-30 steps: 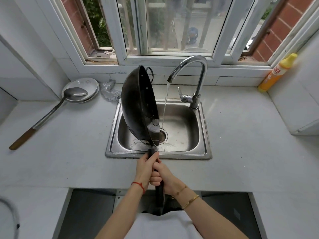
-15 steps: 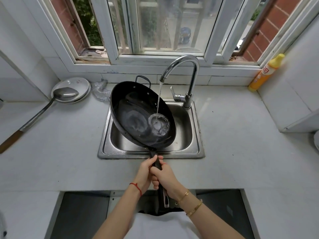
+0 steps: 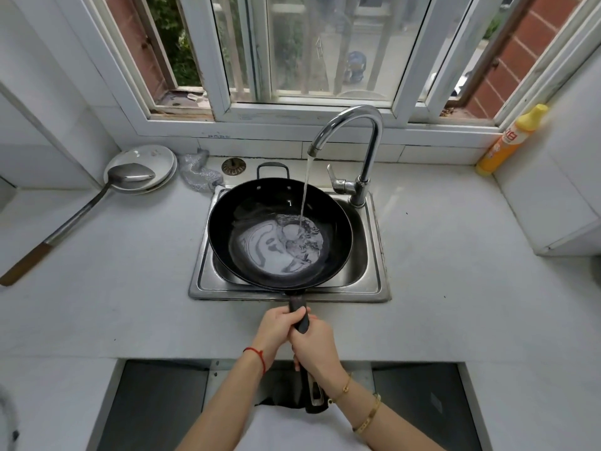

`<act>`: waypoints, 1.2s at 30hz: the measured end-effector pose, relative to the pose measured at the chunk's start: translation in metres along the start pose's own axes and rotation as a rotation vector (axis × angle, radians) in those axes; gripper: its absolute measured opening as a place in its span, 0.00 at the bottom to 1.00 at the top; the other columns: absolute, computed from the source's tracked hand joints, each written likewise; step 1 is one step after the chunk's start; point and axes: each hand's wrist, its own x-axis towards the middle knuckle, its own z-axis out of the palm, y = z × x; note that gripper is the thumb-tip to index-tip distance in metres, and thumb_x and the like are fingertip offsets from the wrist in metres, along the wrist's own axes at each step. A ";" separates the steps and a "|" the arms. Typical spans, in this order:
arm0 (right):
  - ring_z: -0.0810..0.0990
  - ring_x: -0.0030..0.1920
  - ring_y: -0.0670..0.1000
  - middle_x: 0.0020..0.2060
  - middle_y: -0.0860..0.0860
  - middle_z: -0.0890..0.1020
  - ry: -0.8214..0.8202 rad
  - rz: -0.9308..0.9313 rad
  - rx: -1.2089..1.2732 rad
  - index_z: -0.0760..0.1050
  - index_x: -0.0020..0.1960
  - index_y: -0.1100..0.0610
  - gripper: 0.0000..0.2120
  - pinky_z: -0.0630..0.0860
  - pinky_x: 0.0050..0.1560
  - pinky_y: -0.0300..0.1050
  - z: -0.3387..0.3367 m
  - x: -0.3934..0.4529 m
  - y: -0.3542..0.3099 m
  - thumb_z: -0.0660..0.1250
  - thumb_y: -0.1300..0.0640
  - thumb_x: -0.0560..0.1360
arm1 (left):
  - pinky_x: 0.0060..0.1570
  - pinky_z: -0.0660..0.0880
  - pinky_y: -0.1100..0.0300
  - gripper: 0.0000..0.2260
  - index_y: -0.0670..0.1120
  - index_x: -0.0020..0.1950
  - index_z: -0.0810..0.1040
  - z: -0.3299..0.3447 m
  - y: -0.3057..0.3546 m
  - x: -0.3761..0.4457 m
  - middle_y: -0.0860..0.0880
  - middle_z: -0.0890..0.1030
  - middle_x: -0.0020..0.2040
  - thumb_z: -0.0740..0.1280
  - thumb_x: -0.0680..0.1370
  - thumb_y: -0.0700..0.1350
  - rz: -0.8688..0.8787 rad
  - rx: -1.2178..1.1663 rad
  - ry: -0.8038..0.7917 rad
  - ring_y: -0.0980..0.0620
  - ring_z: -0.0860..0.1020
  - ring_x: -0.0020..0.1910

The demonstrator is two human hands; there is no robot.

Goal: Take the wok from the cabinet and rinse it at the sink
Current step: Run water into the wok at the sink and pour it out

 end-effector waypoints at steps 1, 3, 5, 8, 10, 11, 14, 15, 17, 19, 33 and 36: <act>0.75 0.17 0.48 0.27 0.54 0.77 0.007 -0.006 -0.016 0.73 0.42 0.57 0.06 0.70 0.18 0.39 0.001 0.000 0.000 0.63 0.57 0.76 | 0.53 0.77 0.52 0.11 0.35 0.57 0.80 -0.001 0.000 0.001 0.36 0.83 0.55 0.65 0.79 0.39 -0.002 -0.004 0.001 0.43 0.81 0.52; 0.74 0.17 0.46 0.27 0.54 0.78 0.040 -0.030 -0.085 0.73 0.38 0.53 0.09 0.70 0.17 0.38 0.004 0.001 0.000 0.62 0.58 0.77 | 0.48 0.78 0.58 0.10 0.35 0.57 0.80 -0.001 0.000 0.001 0.38 0.84 0.54 0.65 0.80 0.39 -0.023 -0.054 -0.021 0.46 0.82 0.50; 0.75 0.18 0.46 0.26 0.53 0.79 0.081 -0.051 -0.168 0.74 0.35 0.53 0.12 0.71 0.18 0.38 0.006 0.003 0.000 0.61 0.59 0.77 | 0.49 0.78 0.60 0.10 0.34 0.58 0.79 -0.001 0.000 0.003 0.39 0.84 0.52 0.63 0.80 0.38 -0.052 -0.131 -0.048 0.47 0.82 0.49; 0.80 0.28 0.50 0.30 0.50 0.80 0.118 -0.074 -0.230 0.80 0.44 0.59 0.09 0.70 0.22 0.33 0.008 0.008 0.002 0.61 0.59 0.76 | 0.62 0.73 0.53 0.11 0.33 0.59 0.75 0.000 0.002 0.008 0.40 0.82 0.48 0.59 0.81 0.36 -0.092 -0.253 -0.104 0.45 0.78 0.51; 0.83 0.37 0.53 0.35 0.51 0.81 0.152 -0.113 -0.272 0.81 0.50 0.60 0.10 0.67 0.24 0.28 0.008 0.011 0.003 0.62 0.59 0.75 | 0.65 0.70 0.50 0.10 0.33 0.60 0.73 0.000 0.003 0.010 0.41 0.79 0.46 0.56 0.82 0.35 -0.116 -0.337 -0.152 0.45 0.76 0.51; 0.83 0.40 0.53 0.37 0.52 0.83 0.168 -0.132 -0.283 0.80 0.52 0.59 0.10 0.66 0.25 0.28 0.007 0.012 0.004 0.62 0.59 0.75 | 0.64 0.70 0.51 0.10 0.33 0.60 0.72 0.001 0.004 0.010 0.41 0.78 0.45 0.55 0.82 0.34 -0.125 -0.360 -0.164 0.45 0.76 0.49; 0.83 0.41 0.53 0.40 0.53 0.84 0.178 -0.171 -0.294 0.80 0.54 0.58 0.10 0.68 0.27 0.27 0.003 0.014 0.008 0.63 0.59 0.76 | 0.61 0.71 0.52 0.09 0.34 0.60 0.71 0.003 0.006 0.013 0.41 0.78 0.44 0.55 0.82 0.33 -0.114 -0.336 -0.157 0.46 0.76 0.47; 0.83 0.40 0.51 0.40 0.52 0.84 0.172 -0.182 -0.292 0.80 0.54 0.58 0.10 0.68 0.28 0.26 0.002 0.015 0.010 0.63 0.59 0.76 | 0.63 0.70 0.51 0.09 0.34 0.59 0.71 0.004 0.006 0.013 0.41 0.77 0.44 0.55 0.82 0.32 -0.106 -0.324 -0.151 0.46 0.76 0.47; 0.80 0.35 0.45 0.38 0.50 0.83 0.155 -0.195 -0.268 0.80 0.52 0.57 0.09 0.68 0.29 0.25 0.001 0.017 0.013 0.63 0.58 0.77 | 0.63 0.71 0.51 0.09 0.34 0.59 0.72 0.005 0.003 0.015 0.41 0.77 0.45 0.55 0.82 0.32 -0.085 -0.297 -0.128 0.46 0.76 0.47; 0.76 0.32 0.39 0.35 0.47 0.82 0.126 -0.196 -0.235 0.80 0.51 0.56 0.07 0.68 0.30 0.25 0.001 0.019 0.015 0.63 0.58 0.78 | 0.56 0.74 0.56 0.09 0.33 0.59 0.72 0.006 0.001 0.016 0.41 0.78 0.45 0.57 0.82 0.32 -0.053 -0.245 -0.084 0.48 0.76 0.46; 0.74 0.18 0.49 0.19 0.48 0.75 -0.045 -0.043 -0.014 0.73 0.37 0.53 0.08 0.69 0.18 0.39 -0.004 0.011 -0.004 0.63 0.57 0.75 | 0.49 0.78 0.58 0.05 0.40 0.44 0.83 -0.001 -0.003 0.015 0.43 0.84 0.42 0.67 0.77 0.35 0.050 -0.077 0.091 0.48 0.81 0.44; 0.74 0.18 0.49 0.23 0.52 0.75 -0.033 -0.035 -0.035 0.73 0.37 0.56 0.08 0.69 0.18 0.39 -0.004 0.006 -0.012 0.62 0.59 0.75 | 0.53 0.77 0.53 0.05 0.40 0.45 0.83 -0.004 -0.002 0.010 0.43 0.84 0.44 0.67 0.78 0.37 0.057 -0.098 0.054 0.47 0.81 0.45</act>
